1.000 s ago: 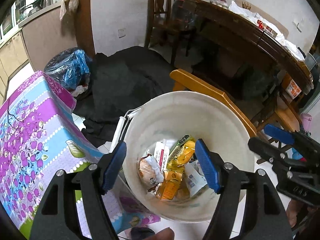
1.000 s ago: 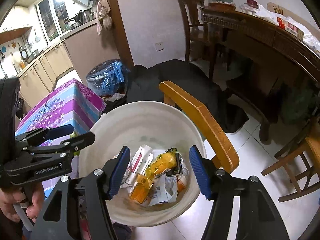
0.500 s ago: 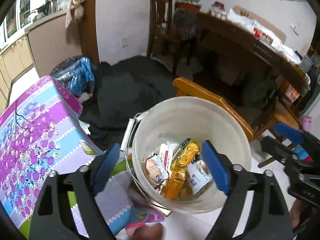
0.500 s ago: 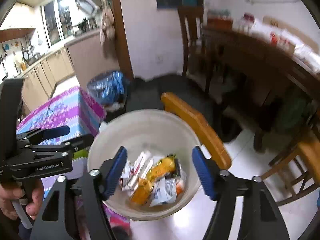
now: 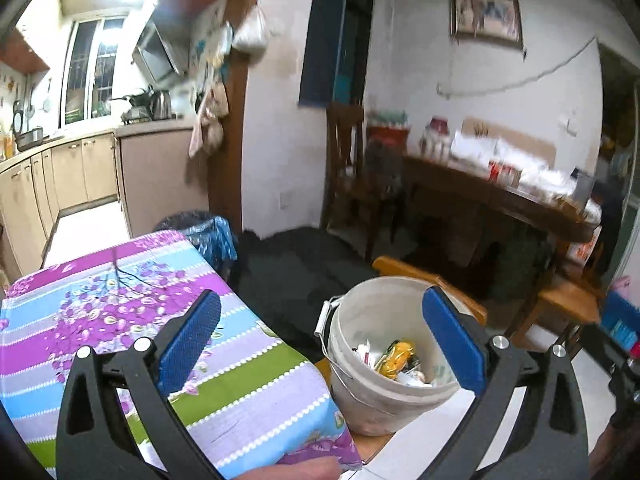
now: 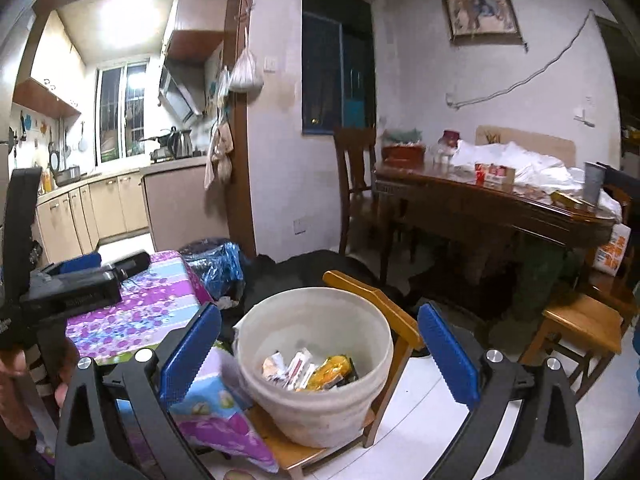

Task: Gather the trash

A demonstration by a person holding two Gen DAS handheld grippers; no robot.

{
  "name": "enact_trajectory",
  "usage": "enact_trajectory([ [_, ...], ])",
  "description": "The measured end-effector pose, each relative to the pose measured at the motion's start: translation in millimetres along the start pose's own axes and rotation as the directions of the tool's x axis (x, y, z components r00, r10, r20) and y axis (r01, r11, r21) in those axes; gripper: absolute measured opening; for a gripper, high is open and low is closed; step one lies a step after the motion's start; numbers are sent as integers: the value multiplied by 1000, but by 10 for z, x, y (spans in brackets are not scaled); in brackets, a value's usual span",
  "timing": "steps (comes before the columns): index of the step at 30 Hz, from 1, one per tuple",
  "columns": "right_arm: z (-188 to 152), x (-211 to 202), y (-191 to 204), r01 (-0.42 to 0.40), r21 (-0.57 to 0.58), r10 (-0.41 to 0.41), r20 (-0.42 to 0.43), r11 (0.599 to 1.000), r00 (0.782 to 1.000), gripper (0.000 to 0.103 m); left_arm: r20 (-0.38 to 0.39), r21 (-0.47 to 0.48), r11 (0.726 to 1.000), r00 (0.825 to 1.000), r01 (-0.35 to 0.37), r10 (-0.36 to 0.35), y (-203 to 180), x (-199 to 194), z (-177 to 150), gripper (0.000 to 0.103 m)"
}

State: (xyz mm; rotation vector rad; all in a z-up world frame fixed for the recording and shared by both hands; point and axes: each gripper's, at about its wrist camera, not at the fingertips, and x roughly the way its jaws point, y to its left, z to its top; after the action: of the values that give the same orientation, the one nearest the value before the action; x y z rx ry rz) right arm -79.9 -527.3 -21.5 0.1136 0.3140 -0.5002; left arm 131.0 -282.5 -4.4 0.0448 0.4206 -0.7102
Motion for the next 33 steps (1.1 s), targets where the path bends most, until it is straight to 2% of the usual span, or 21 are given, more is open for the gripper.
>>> enact_trajectory([
  [4,-192,-504,150,11,9,-11,61,1000,998,98,69,31,999,997,-26,24,24,-443,-75,97],
  [7,-308,-837,260,-11,3,11,99,1000,995,98,98,35,999,995,-19,15,31,-732,-165,97],
  [11,-471,-1334,410,5,-8,-4,183,1000,983,98,145,74,997,989,-18,7,-38,-1097,-297,97],
  [17,-681,-1804,430,20,12,-22,212,1000,977,98,196,120,992,981,-33,9,-139,-1513,-493,97],
  [26,-967,-2217,285,49,43,-58,244,998,968,98,183,83,996,983,-26,11,-165,-1809,-762,97],
  [30,-1036,-2344,291,48,47,-60,284,998,957,98,246,79,996,969,-38,18,-182,-1971,-814,97],
  [33,-977,-2370,302,45,46,-57,301,998,952,98,259,78,997,966,-29,8,-183,-2029,-841,97],
])
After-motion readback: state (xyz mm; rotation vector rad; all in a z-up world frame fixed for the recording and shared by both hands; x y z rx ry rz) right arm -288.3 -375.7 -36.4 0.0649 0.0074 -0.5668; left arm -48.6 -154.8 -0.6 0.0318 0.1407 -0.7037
